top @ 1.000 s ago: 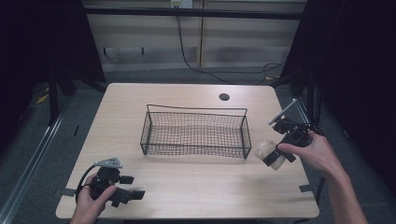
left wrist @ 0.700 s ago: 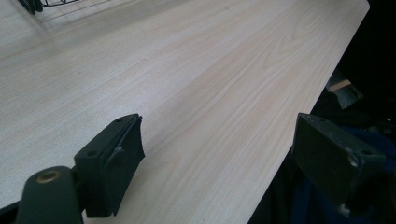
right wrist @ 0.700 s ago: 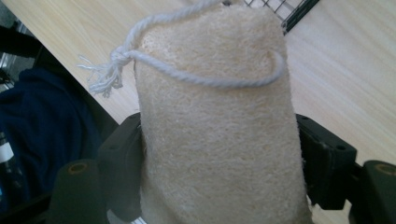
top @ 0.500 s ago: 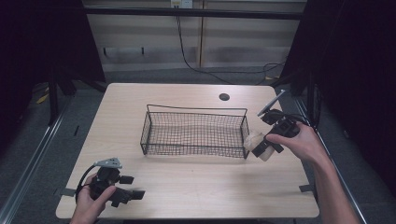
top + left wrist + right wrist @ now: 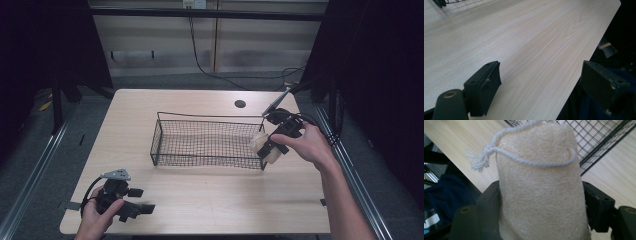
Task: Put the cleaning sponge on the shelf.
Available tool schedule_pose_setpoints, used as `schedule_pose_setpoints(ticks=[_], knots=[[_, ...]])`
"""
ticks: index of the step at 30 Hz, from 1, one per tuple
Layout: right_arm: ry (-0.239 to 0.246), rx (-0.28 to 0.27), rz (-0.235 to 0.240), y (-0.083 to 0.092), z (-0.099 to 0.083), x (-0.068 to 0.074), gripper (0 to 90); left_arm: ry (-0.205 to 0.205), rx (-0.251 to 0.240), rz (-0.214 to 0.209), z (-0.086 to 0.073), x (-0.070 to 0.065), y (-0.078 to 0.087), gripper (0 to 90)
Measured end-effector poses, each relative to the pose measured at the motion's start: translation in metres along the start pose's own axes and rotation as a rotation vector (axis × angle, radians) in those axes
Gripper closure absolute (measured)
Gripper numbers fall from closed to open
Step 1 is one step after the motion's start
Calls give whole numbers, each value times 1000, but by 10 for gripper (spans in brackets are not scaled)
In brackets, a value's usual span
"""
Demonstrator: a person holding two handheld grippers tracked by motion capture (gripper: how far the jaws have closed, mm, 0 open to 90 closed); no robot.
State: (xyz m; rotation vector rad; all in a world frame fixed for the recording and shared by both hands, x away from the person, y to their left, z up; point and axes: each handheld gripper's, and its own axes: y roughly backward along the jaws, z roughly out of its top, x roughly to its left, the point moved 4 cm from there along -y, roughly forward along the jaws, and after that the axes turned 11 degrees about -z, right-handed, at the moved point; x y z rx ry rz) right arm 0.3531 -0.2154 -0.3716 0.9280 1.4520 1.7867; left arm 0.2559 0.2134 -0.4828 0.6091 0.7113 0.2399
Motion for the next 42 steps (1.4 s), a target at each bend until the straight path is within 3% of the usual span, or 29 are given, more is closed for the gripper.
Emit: schedule_pose_setpoints(ticks=[12, 14, 20, 31, 33, 38, 42], knots=[[-47, -50, -16, 1, 19, 3, 263, -5, -3, 1, 0, 0, 1, 163], [-74, -59, -13, -1, 23, 1, 263, -5, -3, 2, 0, 0, 1, 163], [-130, -49, -9, -5, 30, -5, 263, -1, -4, 3, 0, 0, 1, 164], [-184, -19, -2, -14, 40, -7, 263, -6, -2, -3, 0, 0, 1, 163], [-193, -14, -16, -16, 41, -9, 263, -4, -2, -2, 0, 1, 1, 163], [-269, -22, -55, -20, 50, -13, 262, -3, 0, -3, 0, 0, 1, 163], [-290, -17, -67, -25, 54, -12, 262, -4, -3, -3, 0, 0, 1, 163]])
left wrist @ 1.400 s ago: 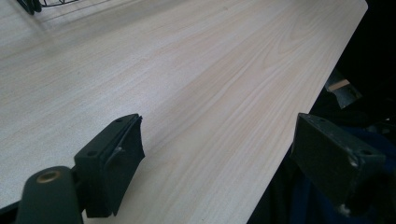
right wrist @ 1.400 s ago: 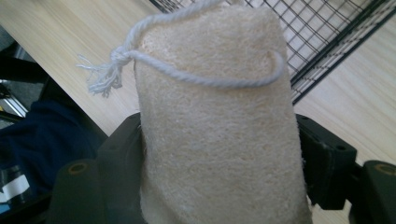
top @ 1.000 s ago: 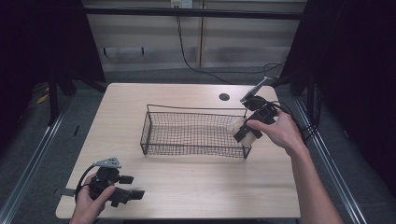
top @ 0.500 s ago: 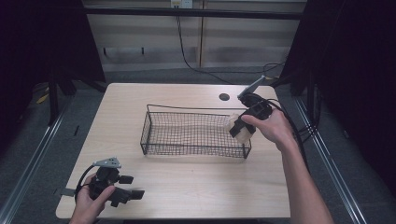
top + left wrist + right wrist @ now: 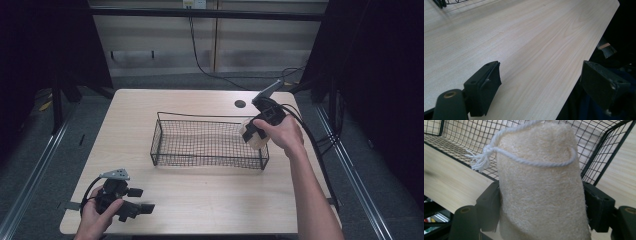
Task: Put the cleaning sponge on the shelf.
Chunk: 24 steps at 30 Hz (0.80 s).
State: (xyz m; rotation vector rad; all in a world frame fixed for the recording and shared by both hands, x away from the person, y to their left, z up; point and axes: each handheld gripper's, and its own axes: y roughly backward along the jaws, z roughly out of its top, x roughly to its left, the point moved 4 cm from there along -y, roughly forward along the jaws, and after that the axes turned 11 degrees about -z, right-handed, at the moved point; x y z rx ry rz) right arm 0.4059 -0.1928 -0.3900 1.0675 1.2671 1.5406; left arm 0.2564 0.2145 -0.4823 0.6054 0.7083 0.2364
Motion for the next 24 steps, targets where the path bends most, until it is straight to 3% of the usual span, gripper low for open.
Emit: schedule_pose_setpoints(ticks=[3, 8, 24], knots=[[-53, -3, -21, -7, 4, 3, 262, 0, 1, -1, 0, 0, 0, 163], [-102, -11, -43, -15, 6, 4, 262, -3, 3, -5, 0, 0, 1, 163], [-212, 0, -81, -45, 0, 2, 261, -3, 1, -7, 0, 0, 1, 163]])
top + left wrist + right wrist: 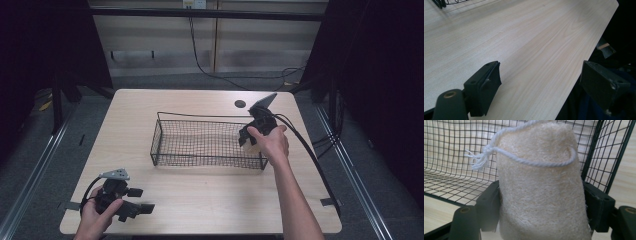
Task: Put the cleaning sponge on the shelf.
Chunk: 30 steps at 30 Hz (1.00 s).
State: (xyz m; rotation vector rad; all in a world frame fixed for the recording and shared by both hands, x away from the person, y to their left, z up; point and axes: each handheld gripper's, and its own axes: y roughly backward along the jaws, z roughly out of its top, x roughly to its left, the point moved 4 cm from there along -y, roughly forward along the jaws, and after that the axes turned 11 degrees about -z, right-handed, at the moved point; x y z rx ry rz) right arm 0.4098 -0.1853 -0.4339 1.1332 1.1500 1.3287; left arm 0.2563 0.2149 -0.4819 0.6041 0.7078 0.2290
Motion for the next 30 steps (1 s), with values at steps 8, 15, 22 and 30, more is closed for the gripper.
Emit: schedule_pose_setpoints(ticks=[8, 15, 22, 30], knots=[[-51, 26, -18, -12, -4, 2, 261, 1, 2, 1, 0, 0, 0, 163], [-70, 40, -36, -24, -6, 3, 261, 0, 1, 2, 0, 0, 0, 163], [-84, 49, -41, -34, -9, 3, 260, 0, 2, 1, 0, 0, 0, 163], [-99, 62, -68, -42, -10, 4, 258, 1, -1, 2, 0, 0, 0, 164]])
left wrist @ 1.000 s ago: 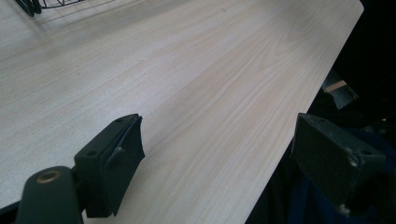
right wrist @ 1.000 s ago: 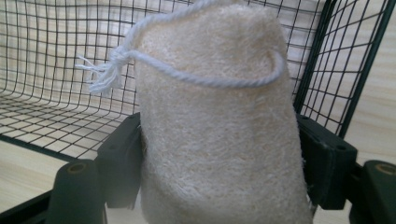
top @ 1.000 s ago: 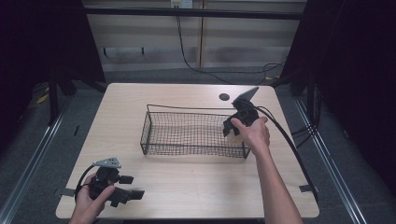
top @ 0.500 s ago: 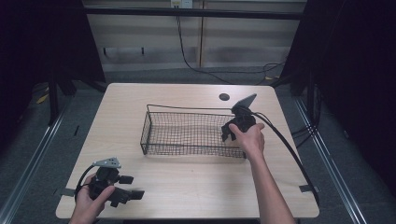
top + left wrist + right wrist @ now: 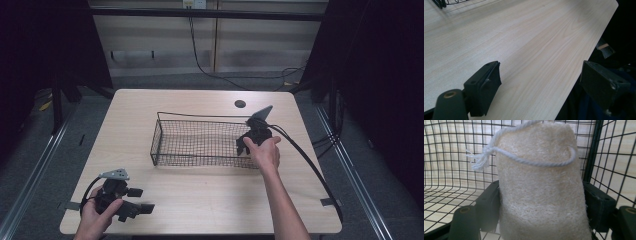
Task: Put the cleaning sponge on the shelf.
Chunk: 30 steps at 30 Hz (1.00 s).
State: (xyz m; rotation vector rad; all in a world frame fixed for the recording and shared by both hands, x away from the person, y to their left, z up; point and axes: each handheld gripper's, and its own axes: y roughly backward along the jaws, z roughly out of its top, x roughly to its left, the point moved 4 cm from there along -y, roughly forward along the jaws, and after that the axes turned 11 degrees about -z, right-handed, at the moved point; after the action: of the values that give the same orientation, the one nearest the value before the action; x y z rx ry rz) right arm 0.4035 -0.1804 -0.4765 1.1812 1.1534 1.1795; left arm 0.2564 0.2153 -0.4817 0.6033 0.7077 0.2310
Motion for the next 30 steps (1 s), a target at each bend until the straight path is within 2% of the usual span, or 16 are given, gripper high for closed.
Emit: schedule_pose_setpoints(ticks=[15, 20, 30], knots=[[-10, 20, -16, -3, 1, 3, 245, 0, -3, -4, 0, -1, 1, 163], [-12, 47, -17, -4, 1, 6, 232, -1, -2, -2, 0, -1, 1, 163], [2, 56, -43, -7, 2, 8, 233, -3, -3, -3, 0, -1, 1, 163]])
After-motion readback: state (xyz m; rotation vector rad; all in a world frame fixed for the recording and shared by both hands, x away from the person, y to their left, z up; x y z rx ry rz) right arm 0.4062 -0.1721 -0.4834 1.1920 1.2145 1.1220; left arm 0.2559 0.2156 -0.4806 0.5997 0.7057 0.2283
